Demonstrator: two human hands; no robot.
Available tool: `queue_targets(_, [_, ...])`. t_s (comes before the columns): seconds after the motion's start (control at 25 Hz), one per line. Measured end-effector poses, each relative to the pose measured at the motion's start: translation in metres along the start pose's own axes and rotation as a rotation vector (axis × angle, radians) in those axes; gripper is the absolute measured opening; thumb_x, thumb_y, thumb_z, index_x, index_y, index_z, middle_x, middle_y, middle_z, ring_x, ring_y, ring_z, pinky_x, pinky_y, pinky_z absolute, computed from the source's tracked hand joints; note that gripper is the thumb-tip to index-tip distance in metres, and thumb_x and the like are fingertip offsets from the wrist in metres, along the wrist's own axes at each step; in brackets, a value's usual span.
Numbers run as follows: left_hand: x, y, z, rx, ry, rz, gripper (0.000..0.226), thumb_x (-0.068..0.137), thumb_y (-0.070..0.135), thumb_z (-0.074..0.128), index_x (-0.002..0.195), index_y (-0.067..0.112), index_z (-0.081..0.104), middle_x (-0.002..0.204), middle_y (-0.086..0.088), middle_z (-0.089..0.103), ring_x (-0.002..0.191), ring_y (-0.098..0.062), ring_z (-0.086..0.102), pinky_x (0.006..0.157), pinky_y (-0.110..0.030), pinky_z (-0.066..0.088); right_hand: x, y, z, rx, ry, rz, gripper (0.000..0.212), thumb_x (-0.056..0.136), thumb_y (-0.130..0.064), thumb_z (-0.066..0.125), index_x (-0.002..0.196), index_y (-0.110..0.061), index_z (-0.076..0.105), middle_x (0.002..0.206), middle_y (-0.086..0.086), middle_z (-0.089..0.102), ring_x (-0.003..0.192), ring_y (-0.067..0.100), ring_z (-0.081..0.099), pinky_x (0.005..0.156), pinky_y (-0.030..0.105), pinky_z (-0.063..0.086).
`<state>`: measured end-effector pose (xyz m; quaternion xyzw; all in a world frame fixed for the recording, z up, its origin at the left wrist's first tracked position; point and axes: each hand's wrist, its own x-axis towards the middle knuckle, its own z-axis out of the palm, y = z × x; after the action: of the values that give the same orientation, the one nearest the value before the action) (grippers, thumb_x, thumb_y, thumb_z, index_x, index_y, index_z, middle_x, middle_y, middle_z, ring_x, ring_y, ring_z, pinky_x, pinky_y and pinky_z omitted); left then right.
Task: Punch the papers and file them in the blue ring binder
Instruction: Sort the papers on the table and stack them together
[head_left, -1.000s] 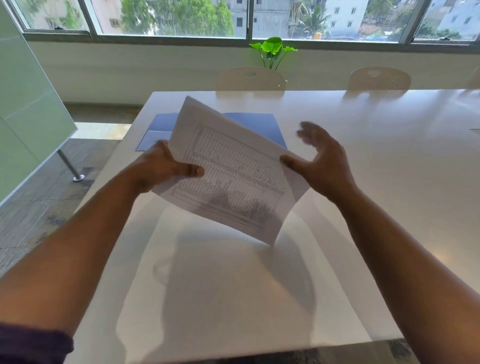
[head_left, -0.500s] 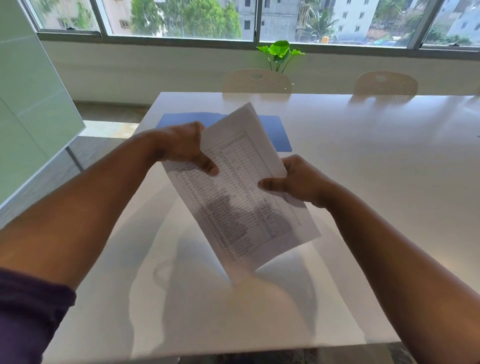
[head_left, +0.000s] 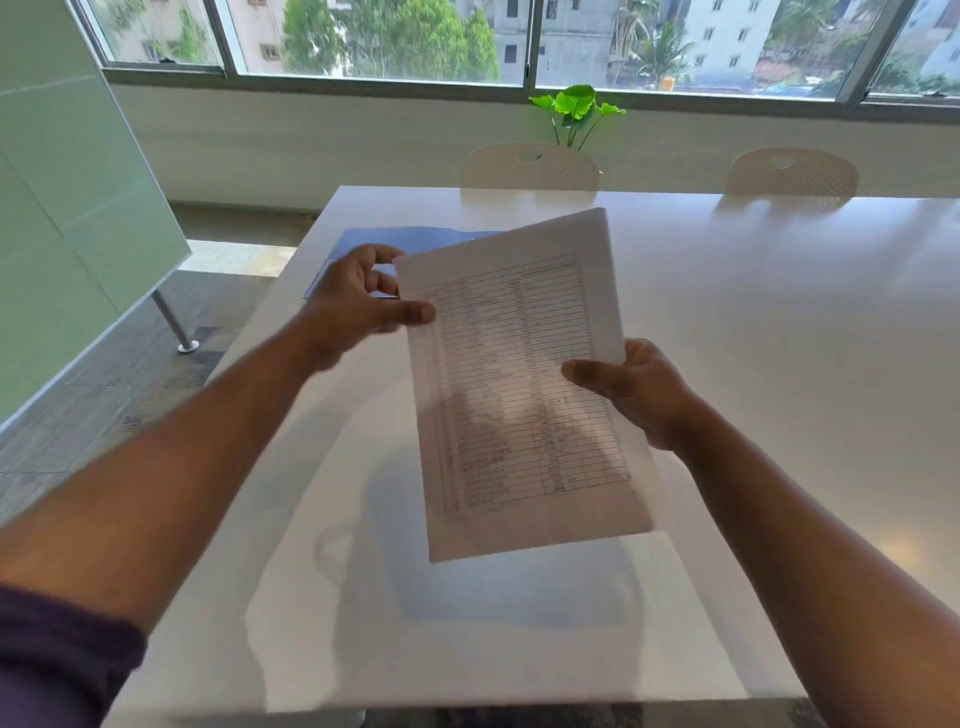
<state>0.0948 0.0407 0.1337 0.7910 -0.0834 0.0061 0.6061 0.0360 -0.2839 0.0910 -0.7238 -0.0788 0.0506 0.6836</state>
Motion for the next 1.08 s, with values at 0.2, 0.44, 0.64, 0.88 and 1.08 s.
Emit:
queue_targets(0.2, [-0.038, -0.052, 0.056, -0.49, -0.085, -0.351, 0.059, 0.086, 0.019, 0.075, 0.136, 0.0, 0.048, 0.121, -0.021, 0.072, 0.11, -0.039, 0.069, 0.091, -0.05, 0.06, 0.003, 0.014, -0.001, 0.185, 0.1, 0.07, 0.025, 0.09, -0.001, 0.068, 0.114, -0.006, 0.071, 0.112, 0.015, 0.077, 0.102, 0.034, 0.074, 0.086, 0.043, 0.062])
queue_targets(0.44, [-0.055, -0.062, 0.078, -0.578, -0.045, -0.427, 0.023, 0.106, 0.012, 0.049, 0.123, 0.007, 0.063, 0.116, -0.013, 0.076, 0.107, -0.033, 0.073, 0.087, -0.048, 0.06, 0.008, 0.028, 0.007, 0.161, 0.111, 0.123, 0.022, 0.091, -0.002, 0.068, 0.111, -0.01, 0.071, 0.106, 0.008, 0.079, 0.1, 0.031, 0.075, 0.081, 0.04, 0.063])
queue_targets(0.64, [-0.058, -0.071, 0.08, -0.52, 0.039, -0.435, 0.021, 0.106, 0.01, 0.049, 0.119, 0.006, 0.066, 0.111, -0.012, 0.077, 0.102, -0.032, 0.075, 0.083, -0.047, 0.062, 0.008, 0.045, 0.013, 0.147, 0.054, 0.19, 0.028, 0.094, -0.012, 0.068, 0.122, -0.011, 0.068, 0.117, 0.007, 0.076, 0.11, 0.03, 0.072, 0.096, 0.05, 0.055])
queue_targets(0.88, [-0.058, -0.084, 0.078, -0.488, 0.049, -0.484, 0.022, 0.105, 0.009, 0.051, 0.12, 0.002, 0.065, 0.112, -0.015, 0.077, 0.104, -0.034, 0.074, 0.09, -0.052, 0.059, 0.008, 0.055, 0.019, 0.095, 0.03, 0.266, 0.017, 0.097, -0.012, 0.065, 0.112, -0.009, 0.07, 0.108, 0.01, 0.078, 0.101, 0.031, 0.075, 0.089, 0.048, 0.06])
queue_targets(1.08, [-0.056, -0.092, 0.07, -0.489, 0.017, -0.571, 0.019, 0.103, 0.01, 0.055, 0.116, -0.001, 0.065, 0.111, -0.016, 0.077, 0.102, -0.035, 0.074, 0.091, -0.053, 0.058, 0.01, 0.057, 0.022, 0.163, 0.04, 0.279, 0.022, 0.096, -0.008, 0.064, 0.117, -0.004, 0.067, 0.108, 0.013, 0.078, 0.097, 0.03, 0.076, 0.075, 0.039, 0.064])
